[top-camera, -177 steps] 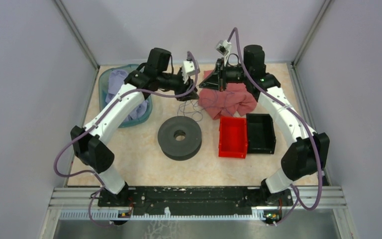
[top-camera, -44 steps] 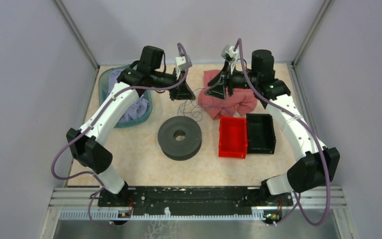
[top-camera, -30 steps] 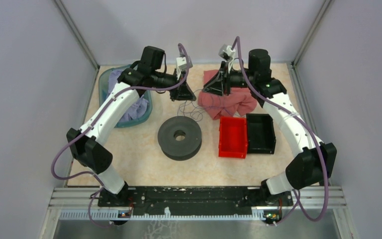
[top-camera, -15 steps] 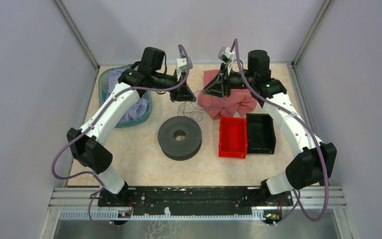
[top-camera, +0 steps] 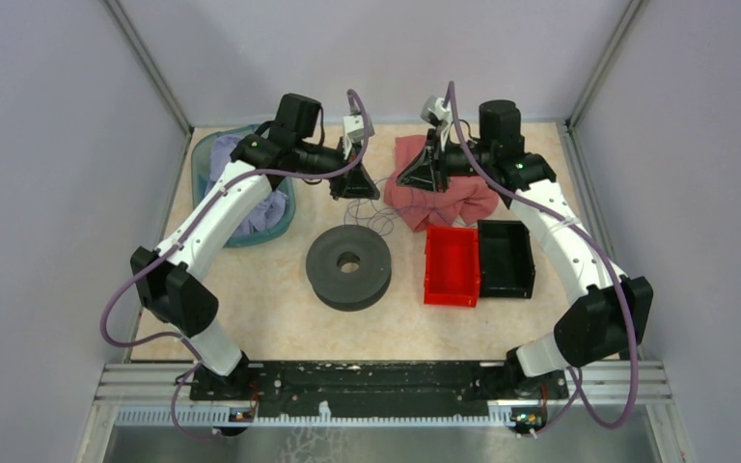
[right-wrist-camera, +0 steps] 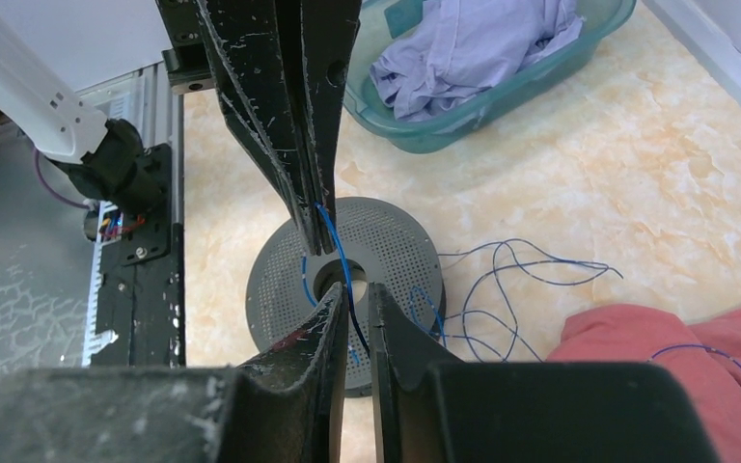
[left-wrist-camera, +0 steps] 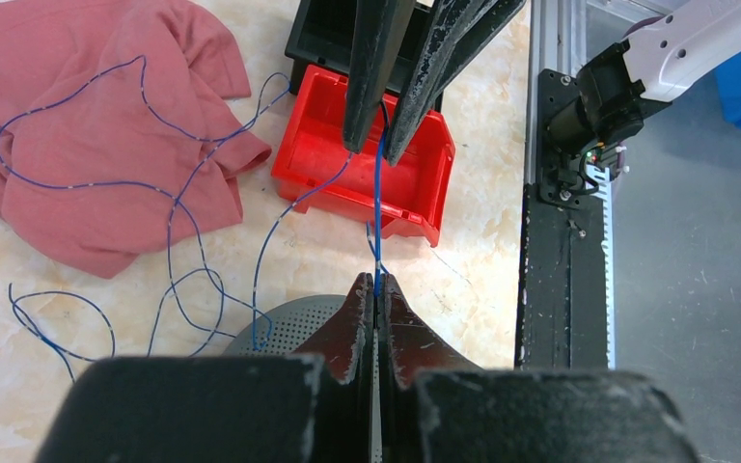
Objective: Wrap the cables
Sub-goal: Adjust the cable at the center of the board.
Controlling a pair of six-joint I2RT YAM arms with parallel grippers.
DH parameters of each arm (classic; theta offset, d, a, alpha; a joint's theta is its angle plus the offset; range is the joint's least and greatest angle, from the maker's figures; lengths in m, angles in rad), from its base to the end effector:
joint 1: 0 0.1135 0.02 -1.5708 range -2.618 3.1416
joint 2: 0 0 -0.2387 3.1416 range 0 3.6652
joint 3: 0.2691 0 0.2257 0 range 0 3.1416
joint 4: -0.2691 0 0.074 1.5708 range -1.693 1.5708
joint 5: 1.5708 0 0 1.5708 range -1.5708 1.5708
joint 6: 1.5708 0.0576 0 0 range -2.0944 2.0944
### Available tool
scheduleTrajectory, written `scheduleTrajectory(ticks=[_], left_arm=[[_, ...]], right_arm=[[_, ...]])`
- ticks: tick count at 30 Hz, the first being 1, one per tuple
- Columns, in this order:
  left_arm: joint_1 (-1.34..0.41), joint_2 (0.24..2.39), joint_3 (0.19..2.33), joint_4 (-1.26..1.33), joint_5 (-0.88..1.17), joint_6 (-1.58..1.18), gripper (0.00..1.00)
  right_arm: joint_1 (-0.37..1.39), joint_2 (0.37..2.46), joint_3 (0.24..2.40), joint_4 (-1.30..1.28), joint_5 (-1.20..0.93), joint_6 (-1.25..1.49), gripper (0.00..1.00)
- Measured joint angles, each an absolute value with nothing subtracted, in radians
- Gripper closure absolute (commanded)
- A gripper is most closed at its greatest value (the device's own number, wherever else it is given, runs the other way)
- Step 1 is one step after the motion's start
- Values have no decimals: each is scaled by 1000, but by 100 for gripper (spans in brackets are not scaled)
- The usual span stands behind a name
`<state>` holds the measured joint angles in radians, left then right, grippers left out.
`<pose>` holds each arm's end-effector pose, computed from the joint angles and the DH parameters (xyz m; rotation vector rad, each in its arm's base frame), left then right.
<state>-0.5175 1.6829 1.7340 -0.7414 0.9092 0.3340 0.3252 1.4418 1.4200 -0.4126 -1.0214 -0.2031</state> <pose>0.2776 -0.2103 0.3521 1.3142 1.7214 -1.1183 0.2710 0.1432 0.3617 -1.1057 1.5900 1.0908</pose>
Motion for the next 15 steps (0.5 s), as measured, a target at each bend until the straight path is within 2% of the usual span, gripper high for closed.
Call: scheduleTrajectory(ticks=[9, 12, 15], left_arm=[[-517, 1683, 1734, -741, 912, 334, 100], [-517, 1683, 1734, -741, 916, 334, 100], [-517, 1683, 1734, -741, 918, 334, 100]], right_arm=[[325, 1442, 1414, -413, -1023, -210, 86], [325, 1442, 1413, -411, -1024, -210, 91], [325, 1442, 1406, -410, -1027, -208, 100]])
